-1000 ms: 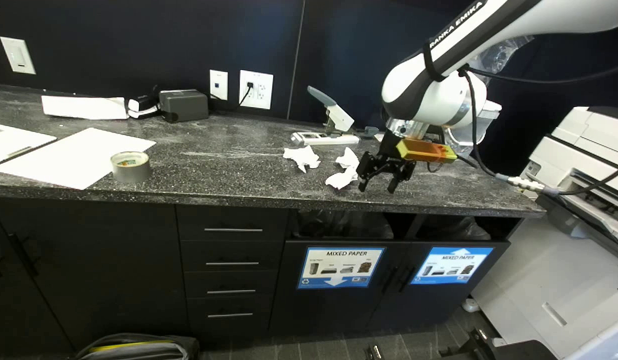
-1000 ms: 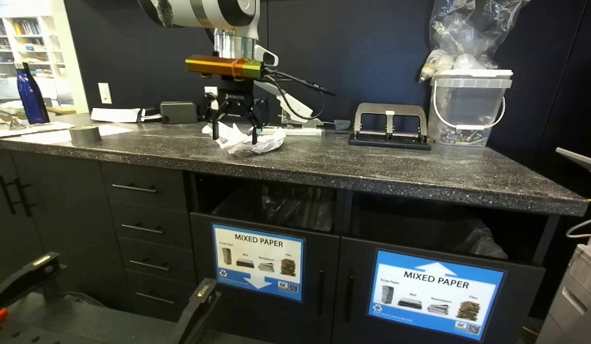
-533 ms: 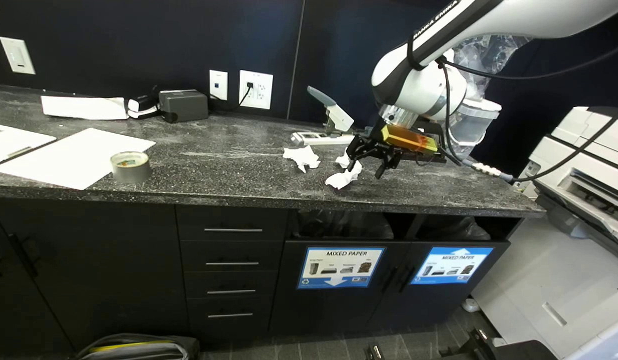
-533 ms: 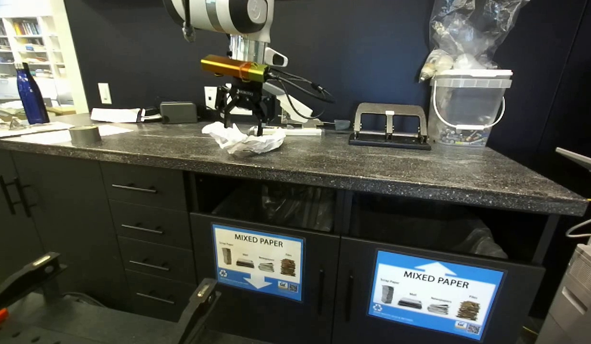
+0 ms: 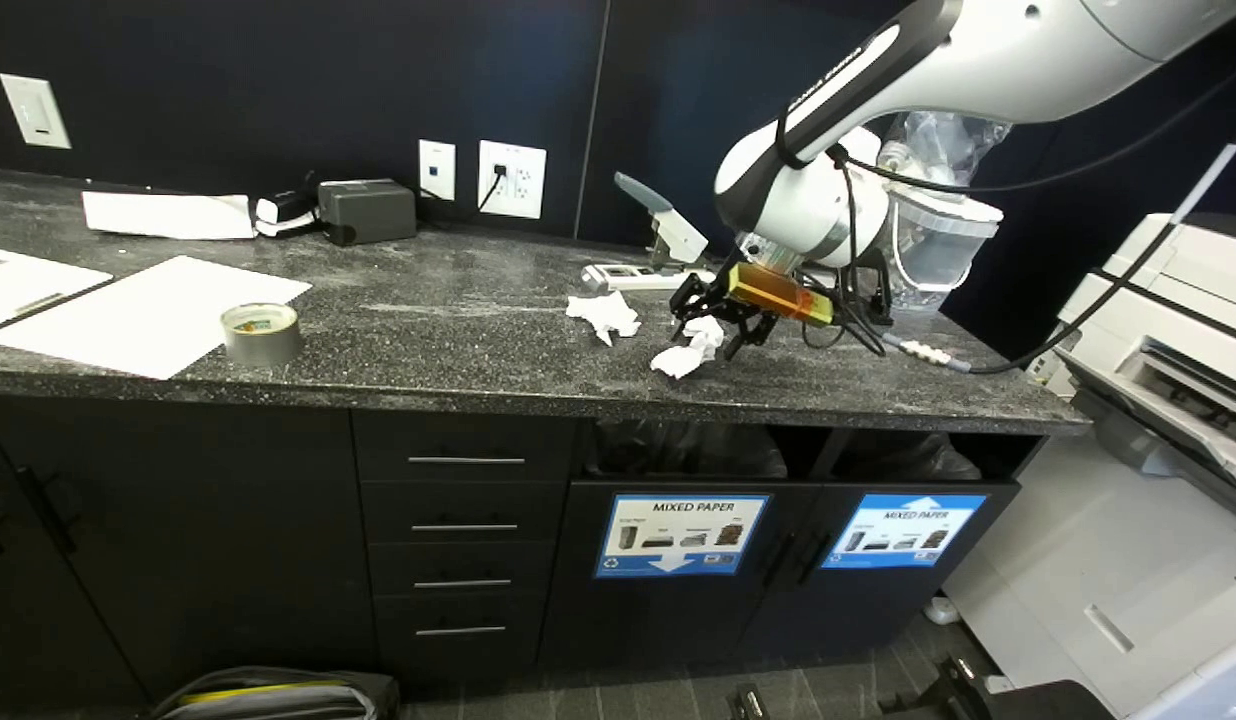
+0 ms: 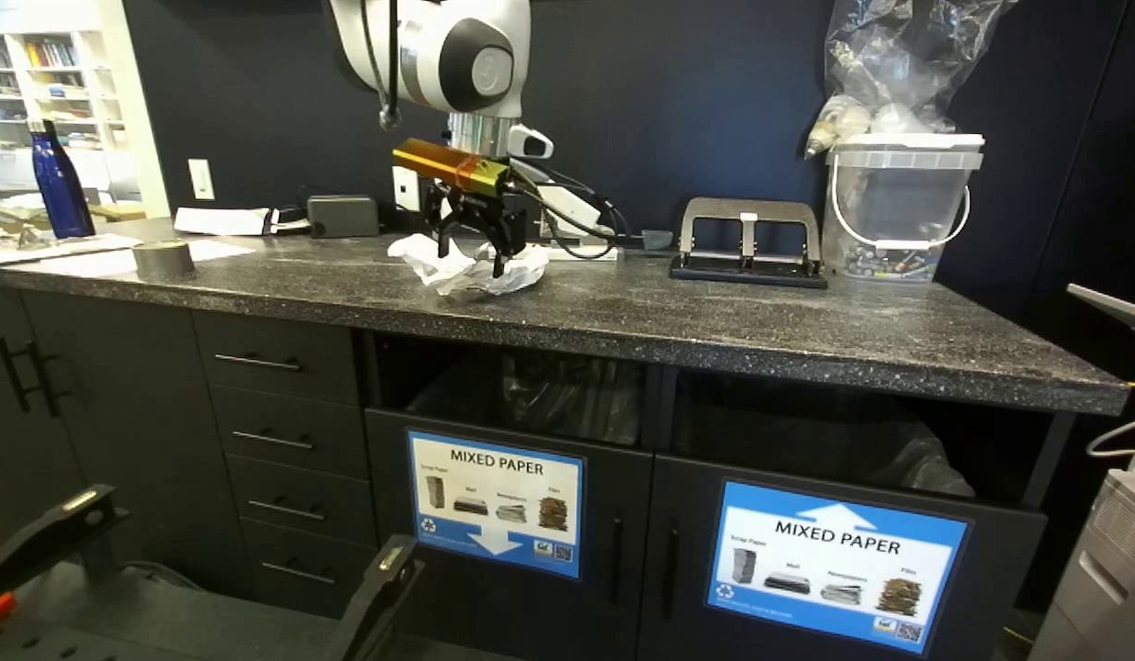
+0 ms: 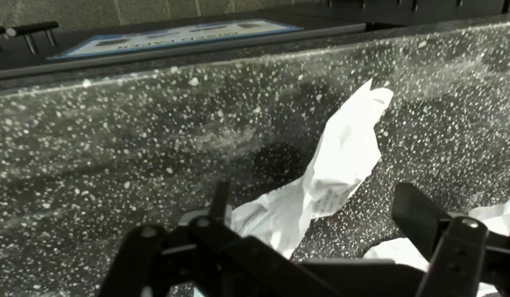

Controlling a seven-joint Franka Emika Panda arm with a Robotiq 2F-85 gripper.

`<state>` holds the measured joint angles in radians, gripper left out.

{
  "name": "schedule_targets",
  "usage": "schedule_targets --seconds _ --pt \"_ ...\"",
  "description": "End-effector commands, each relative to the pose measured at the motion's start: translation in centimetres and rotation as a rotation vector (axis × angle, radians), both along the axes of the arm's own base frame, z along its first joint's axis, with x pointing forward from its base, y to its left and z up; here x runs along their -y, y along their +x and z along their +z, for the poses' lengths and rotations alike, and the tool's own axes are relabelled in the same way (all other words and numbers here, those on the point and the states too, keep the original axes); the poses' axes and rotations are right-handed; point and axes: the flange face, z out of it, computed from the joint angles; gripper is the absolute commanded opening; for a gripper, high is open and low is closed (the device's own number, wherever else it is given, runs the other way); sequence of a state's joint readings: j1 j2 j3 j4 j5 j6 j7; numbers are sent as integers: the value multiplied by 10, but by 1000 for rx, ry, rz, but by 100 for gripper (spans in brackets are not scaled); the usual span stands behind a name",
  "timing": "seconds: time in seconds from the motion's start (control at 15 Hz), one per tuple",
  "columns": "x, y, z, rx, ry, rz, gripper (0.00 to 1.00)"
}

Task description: Pick up the pieces of papers from the countertop and put them in the right bin.

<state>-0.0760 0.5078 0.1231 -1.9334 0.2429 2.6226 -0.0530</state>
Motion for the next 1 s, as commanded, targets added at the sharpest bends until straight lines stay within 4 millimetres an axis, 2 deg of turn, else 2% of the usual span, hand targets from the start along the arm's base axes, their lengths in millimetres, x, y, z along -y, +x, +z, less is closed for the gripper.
schedule_targets --seconds 0.0,0.33,0.73,0.8,0.87,0.93 --pt "-12 13 0 85 -66 -26 100" --pt "-16 12 -15 42 -185 -27 100" --pt "-22 11 -25 8 -153 -12 100" --pt "-22 12 -26 9 -154 -8 75" --pt "-22 11 -27 9 -160 -2 75" --pt "-22 12 -27 8 -159 0 66"
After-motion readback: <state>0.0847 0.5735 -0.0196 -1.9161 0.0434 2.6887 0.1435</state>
